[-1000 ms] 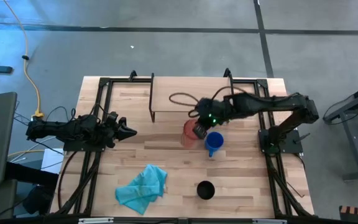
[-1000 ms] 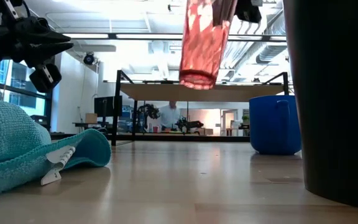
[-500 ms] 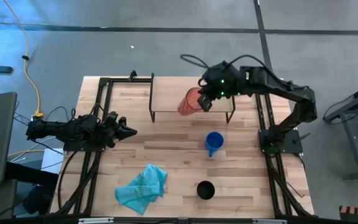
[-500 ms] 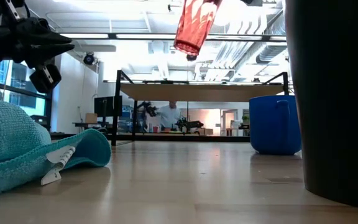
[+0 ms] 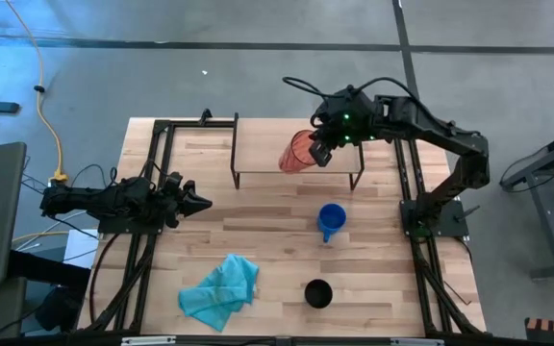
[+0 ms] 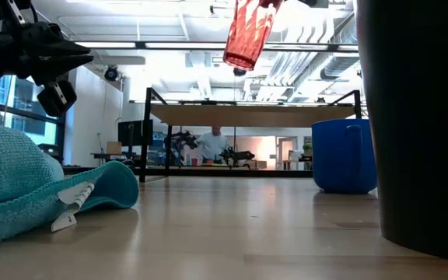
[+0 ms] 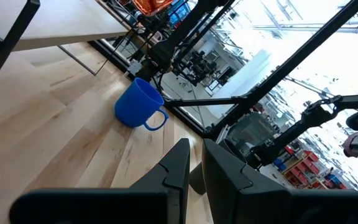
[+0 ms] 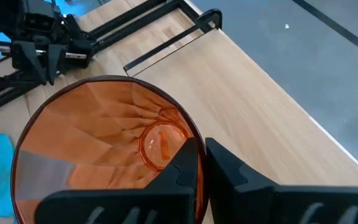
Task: Stack small to large cups/mugs on shelf
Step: Put the red cup on the shelf
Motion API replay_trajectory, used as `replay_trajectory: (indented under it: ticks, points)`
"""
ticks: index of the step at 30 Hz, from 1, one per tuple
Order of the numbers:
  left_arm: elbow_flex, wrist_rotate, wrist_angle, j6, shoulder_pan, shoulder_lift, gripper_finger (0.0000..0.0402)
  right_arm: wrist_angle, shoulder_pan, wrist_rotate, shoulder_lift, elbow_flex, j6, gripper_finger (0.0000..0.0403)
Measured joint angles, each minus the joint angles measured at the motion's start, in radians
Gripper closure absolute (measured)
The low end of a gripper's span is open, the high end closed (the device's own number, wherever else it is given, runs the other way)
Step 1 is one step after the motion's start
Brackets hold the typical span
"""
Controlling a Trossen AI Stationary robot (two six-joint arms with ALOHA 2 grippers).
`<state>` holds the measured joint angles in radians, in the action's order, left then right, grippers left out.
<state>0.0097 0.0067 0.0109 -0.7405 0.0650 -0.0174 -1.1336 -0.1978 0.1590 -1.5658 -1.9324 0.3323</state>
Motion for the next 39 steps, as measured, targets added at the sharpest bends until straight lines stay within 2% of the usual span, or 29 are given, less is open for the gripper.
replay_trajectory:
  ticks: [5,12,21,26,31,32,35,39]
  points:
    - [0.000,0.000,0.000,0.000,0.000,0.000,0.0369,0.046,-0.039,-0.004,0.000,0.000,-0.024,0.0403]
    - [0.000,-0.026,0.004,0.001,0.000,0.000,0.0369,0.165,-0.141,-0.064,-0.008,0.000,-0.027,0.0403]
    - [0.000,-0.026,0.005,-0.017,0.000,0.000,0.0369,0.307,-0.204,-0.222,-0.120,-0.004,-0.020,0.0403]
    - [0.000,-0.026,0.005,-0.027,0.000,0.000,0.0369,0.254,-0.215,-0.242,-0.231,-0.127,-0.027,0.0403]
    - [0.000,-0.026,0.005,-0.027,0.000,0.000,0.0369,0.072,-0.231,-0.228,-0.389,-0.409,-0.043,0.0403]
    - [0.000,-0.026,0.005,-0.027,0.000,0.000,0.0369,0.062,-0.235,-0.219,-0.410,-0.427,-0.045,0.0403]
    - [0.000,-0.026,0.006,-0.028,0.000,0.000,0.0369,0.145,-0.255,-0.261,-0.381,-0.316,-0.003,0.0403]
    - [0.000,-0.026,0.006,-0.028,0.000,0.000,0.0369,0.075,-0.269,-0.257,-0.384,-0.293,0.011,0.0403]
